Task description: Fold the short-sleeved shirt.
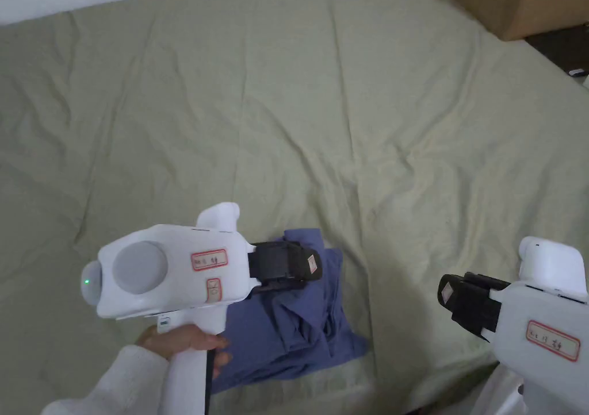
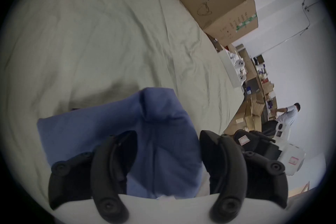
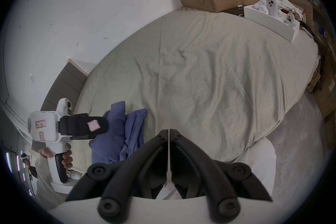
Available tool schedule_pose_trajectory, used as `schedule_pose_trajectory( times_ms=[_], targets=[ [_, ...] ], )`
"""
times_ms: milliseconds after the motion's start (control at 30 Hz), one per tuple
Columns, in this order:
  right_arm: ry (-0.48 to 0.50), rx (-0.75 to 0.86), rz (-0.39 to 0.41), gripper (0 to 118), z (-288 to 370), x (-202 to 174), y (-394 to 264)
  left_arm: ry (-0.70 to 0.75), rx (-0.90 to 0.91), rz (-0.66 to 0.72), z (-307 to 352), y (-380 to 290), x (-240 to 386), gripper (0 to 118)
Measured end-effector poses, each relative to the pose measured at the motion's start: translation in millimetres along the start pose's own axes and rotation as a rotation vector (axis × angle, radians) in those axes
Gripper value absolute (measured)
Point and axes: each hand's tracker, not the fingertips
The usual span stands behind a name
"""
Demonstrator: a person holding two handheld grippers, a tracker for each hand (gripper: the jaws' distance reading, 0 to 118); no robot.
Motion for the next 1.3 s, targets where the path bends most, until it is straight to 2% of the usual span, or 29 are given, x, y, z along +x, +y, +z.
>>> schedule_pose_trajectory(
  times_ms=[100, 167, 300, 333, 367, 400, 433, 567, 633, 700, 767, 967, 1100, 1267, 1300],
  targets=[
    [0.005, -0.004, -0.007, 2, -4.0, 2.8, -0.5, 0.010, 0.088, 0.019, 33.0, 2.4, -4.1, 86],
    [0.010, -0.012, -0.006, 2, -5.8, -2.7, -2.8, 0.006, 0.145, 0.032, 51.6, 4.9, -8.3, 95],
    [0.022, -0.024, -0.001, 2, -8.8, -3.5, -6.4, 0.013, 0.190, 0.069, 58.6, 6.6, -18.0, 92],
    [0.024, -0.027, 0.001, 2, -8.9, -3.7, -6.8, 0.027, 0.183, 0.080, 53.6, 4.8, -16.0, 79],
    [0.026, -0.030, 0.004, 2, -8.8, -3.7, -7.1, 0.038, 0.157, 0.080, 46.0, 4.0, -14.9, 45],
    [0.027, -0.029, 0.007, 2, -7.6, -7.0, -7.8, 0.039, 0.120, 0.057, 36.5, 2.3, -13.1, 21],
    [0.026, -0.027, 0.008, 2, -6.8, -7.0, -8.0, 0.034, 0.088, 0.035, 23.5, -0.5, -9.7, 13],
    [0.017, -0.020, -0.007, 2, -3.6, -1.0, -6.8, -0.055, -0.099, -0.034, -42.0, -21.0, 12.8, 10],
    [0.008, -0.017, -0.015, 2, -1.0, 2.9, -5.9, 0.031, -0.183, -0.123, -66.7, -34.2, 25.3, 8],
    [-0.001, -0.011, -0.020, 2, 2.5, 7.6, -5.5, 0.021, -0.241, -0.207, -82.1, -46.6, 36.8, 5],
    [-0.010, -0.007, -0.024, 2, 4.3, 11.4, -5.0, -0.027, -0.257, -0.174, -87.3, -52.4, 43.6, 5],
    [-0.019, -0.012, -0.025, 2, 4.2, 11.5, -5.1, -0.039, -0.232, -0.173, -72.3, -48.3, 43.8, 5],
    [-0.003, -0.033, 0.032, 2, -1.7, -3.1, -2.5, -0.107, -0.107, -0.142, -31.0, -40.8, 40.4, 5],
    [0.053, -0.078, 0.188, 2, -22.0, -42.4, 1.7, -0.141, 0.087, -0.005, 46.9, -40.3, -5.6, 6],
    [0.063, -0.092, 0.226, 2, -28.6, -50.8, 1.6, -0.138, 0.105, 0.022, 58.6, -42.8, -18.7, 10]
  ],
)
